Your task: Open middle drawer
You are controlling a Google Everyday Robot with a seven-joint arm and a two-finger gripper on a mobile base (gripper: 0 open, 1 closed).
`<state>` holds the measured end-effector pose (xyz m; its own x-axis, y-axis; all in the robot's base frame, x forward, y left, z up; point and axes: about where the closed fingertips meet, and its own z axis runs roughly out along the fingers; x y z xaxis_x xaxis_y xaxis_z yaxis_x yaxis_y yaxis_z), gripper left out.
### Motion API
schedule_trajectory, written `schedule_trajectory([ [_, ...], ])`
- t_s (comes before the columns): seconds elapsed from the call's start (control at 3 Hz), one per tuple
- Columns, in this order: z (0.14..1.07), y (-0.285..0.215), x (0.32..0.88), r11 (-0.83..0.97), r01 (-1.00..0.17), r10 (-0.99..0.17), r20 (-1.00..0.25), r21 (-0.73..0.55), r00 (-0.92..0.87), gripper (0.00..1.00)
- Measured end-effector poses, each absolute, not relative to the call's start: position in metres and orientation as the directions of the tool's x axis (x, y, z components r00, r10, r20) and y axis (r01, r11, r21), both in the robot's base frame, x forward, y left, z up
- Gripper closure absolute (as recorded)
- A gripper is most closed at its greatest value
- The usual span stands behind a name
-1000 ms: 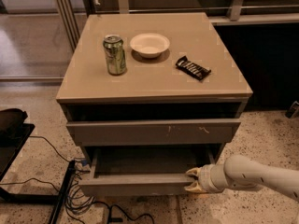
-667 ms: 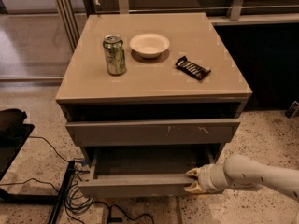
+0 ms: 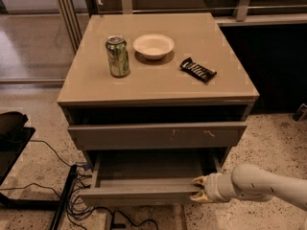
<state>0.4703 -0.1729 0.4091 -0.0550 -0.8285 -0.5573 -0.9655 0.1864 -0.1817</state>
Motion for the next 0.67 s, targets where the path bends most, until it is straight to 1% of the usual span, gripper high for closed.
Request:
schedule_trajectory([
  [0.33, 0.4091, -0.1729, 0.4703, 0.186, -0.966, -0.828, -0.557, -0.182, -0.055, 0.81],
  [0.67, 0.409, -0.1729, 0.4703, 0.186, -0.966, -0.828, -0.557, -0.182, -0.055, 0.59],
])
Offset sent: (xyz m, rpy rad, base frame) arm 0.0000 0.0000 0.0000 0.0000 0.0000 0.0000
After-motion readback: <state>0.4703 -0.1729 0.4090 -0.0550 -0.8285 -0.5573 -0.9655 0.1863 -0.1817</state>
